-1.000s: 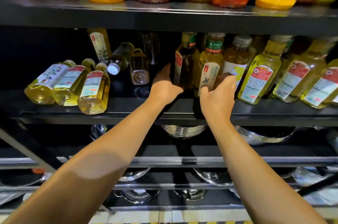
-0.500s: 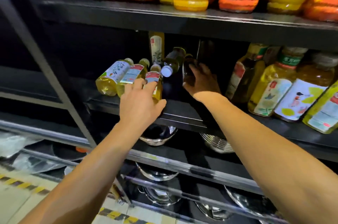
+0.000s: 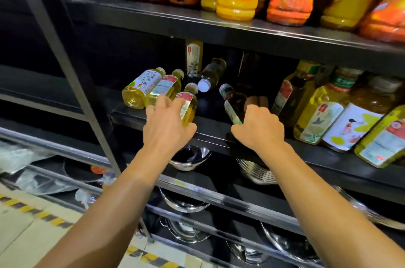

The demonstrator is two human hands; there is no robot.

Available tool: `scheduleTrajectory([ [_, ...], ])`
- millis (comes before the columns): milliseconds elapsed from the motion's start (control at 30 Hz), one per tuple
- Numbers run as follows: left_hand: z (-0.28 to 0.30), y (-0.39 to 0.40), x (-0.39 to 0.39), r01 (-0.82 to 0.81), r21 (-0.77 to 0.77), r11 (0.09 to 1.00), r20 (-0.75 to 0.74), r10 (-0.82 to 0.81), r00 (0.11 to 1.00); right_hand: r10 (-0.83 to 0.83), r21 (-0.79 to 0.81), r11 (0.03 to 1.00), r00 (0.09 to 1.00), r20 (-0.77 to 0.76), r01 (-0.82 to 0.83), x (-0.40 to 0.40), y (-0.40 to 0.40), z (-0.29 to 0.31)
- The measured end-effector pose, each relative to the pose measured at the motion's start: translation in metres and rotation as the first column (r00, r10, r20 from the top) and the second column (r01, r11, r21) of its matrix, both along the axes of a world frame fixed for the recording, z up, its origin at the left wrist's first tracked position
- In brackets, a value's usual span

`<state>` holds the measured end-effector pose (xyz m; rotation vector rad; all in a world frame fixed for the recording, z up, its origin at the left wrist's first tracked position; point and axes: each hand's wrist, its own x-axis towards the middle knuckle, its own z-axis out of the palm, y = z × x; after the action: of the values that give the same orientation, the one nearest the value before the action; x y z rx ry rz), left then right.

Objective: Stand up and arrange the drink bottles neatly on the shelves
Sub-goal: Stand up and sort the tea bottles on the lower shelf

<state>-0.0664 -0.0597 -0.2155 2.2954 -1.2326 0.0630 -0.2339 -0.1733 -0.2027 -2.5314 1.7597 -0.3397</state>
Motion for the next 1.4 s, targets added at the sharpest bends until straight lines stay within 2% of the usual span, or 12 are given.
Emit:
scheduleTrajectory([
  [233, 0.015, -0.008, 0.005, -0.070, 0.174, 0.982, -0.025, 0.076, 0.997, 0.044, 0.202, 0.979, 0.993, -0.106, -0.022, 0.001, -0.004, 0.019],
  [367, 0.002, -0.001, 0.002, -0.104, 0.070, 0.992, 0.019, 0.103, 0.995, 0.038, 0.172, 0.985, 0.998, -0.046, -0.029, -0.021, 0.010, 0.019],
  [433, -0.006, 0.009, -0.001, -0.095, -0.035, 0.995, -0.072, 0.092, 0.993, 0.045, 0.133, 0.990, 0.999, 0.012, -0.046, -0.036, 0.015, 0.016],
  [500, -0.014, 0.022, -0.008, -0.057, -0.194, 0.979, -0.337, -0.012, 0.941, 0.101, 0.075, 0.990, 0.978, 0.183, -0.116, -0.052, 0.022, 0.011],
  [600, -0.029, 0.038, -0.027, -0.080, -0.486, 0.870, -0.717, -0.344, 0.607, 0.135, 0.056, 0.971, 0.724, 0.677, -0.233, -0.073, 0.040, 0.001],
  [700, -0.046, 0.042, -0.058, -0.139, -0.674, 0.725, -0.738, -0.652, 0.174, 0.164, -0.047, 0.967, 0.467, 0.869, -0.252, -0.086, 0.053, -0.014],
  [767, -0.047, 0.037, -0.074, -0.193, -0.704, 0.684, -0.701, -0.712, 0.033, 0.159, -0.069, 0.971, 0.400, 0.903, -0.231, -0.088, 0.056, -0.017],
  [833, -0.040, 0.029, -0.082, -0.170, -0.718, 0.675, -0.691, -0.721, 0.058, 0.152, -0.072, 0.973, 0.372, 0.916, -0.221, -0.089, 0.056, -0.018],
  [1000, -0.018, 0.002, -0.082, 0.068, -0.680, 0.730, -0.653, -0.645, 0.397, 0.098, -0.030, 0.984, 0.390, 0.916, -0.178, -0.088, 0.047, -0.026],
  [1167, -0.014, -0.043, -0.069, 0.281, -0.483, 0.829, -0.560, -0.540, 0.628, 0.010, -0.100, 0.991, 0.706, 0.708, 0.087, -0.080, 0.024, -0.023],
  [1233, -0.014, -0.062, -0.065, 0.341, -0.392, 0.855, -0.538, -0.514, 0.668, -0.061, -0.143, 0.969, 0.757, 0.651, 0.201, -0.077, 0.021, -0.022],
  [1400, -0.005, -0.100, -0.074, 0.398, -0.252, 0.882, -0.460, -0.471, 0.752, -0.154, -0.116, 0.940, 0.706, 0.691, 0.320, -0.069, 0.015, -0.019],
])
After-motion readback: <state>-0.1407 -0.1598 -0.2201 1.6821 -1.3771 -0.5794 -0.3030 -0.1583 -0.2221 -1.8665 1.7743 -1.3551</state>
